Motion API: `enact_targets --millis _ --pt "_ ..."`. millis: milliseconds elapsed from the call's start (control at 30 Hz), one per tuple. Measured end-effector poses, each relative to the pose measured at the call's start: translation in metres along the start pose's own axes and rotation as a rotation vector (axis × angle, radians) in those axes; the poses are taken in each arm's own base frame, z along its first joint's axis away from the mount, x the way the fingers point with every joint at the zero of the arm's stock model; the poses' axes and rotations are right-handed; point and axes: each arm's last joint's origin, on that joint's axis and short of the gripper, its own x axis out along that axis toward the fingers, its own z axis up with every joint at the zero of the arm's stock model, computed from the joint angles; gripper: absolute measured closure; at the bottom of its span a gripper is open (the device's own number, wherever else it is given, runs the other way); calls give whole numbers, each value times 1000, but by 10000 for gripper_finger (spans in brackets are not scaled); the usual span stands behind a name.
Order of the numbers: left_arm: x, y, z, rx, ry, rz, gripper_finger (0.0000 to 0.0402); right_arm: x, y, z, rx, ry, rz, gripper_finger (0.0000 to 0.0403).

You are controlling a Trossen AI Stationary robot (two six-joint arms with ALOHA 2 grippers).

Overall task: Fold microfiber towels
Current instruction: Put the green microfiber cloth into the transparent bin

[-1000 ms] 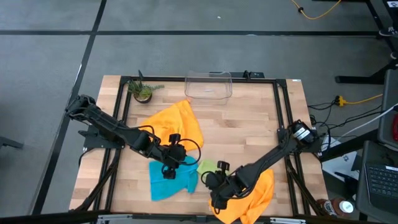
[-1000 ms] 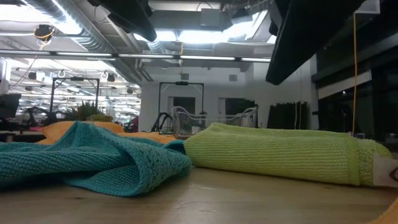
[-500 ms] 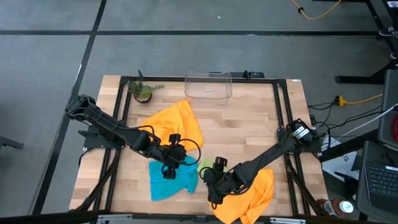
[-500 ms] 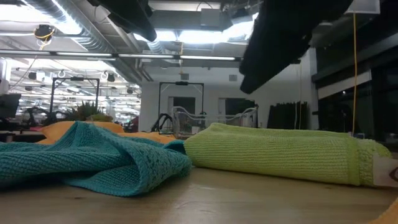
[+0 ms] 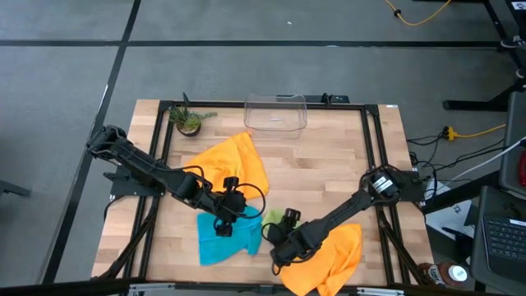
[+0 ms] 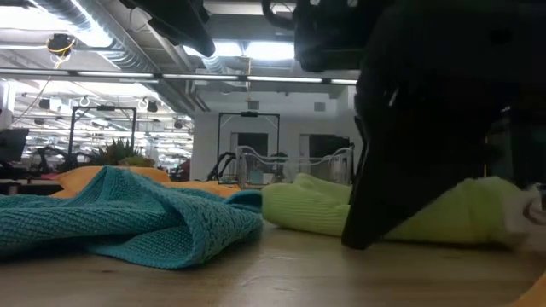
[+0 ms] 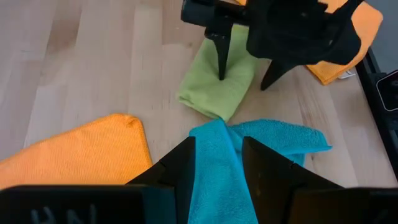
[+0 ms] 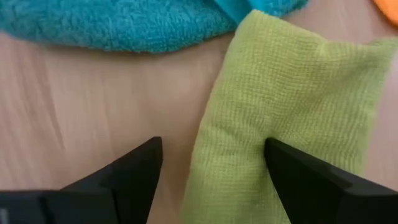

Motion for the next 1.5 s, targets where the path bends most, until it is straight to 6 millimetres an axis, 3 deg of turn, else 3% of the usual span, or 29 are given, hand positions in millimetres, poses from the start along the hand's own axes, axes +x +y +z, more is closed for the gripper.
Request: enact_targets --millis 233,367,733,933,1300,1367,1500 --pt "0 1 0 1 -12 41 279 9 -1 -2 -23 51 -1 120" --pt "0 2 1 0 -19 67 279 9 -3 -3 -27 36 -39 146" --pt "0 2 1 -1 -19 68 279 14 -16 3 -30 74 -82 279" --pt "0 2 1 -2 -19 68 279 17 -32 0 -81 96 -246 380" --pt "0 1 0 -1 -19 67 279 29 -75 9 -159 200 -475 382" --pt "0 1 0 -1 -19 67 279 29 -91 8 -192 267 -551 382" --pt "0 1 0 0 -17 67 279 7 -117 18 -195 289 -671 382"
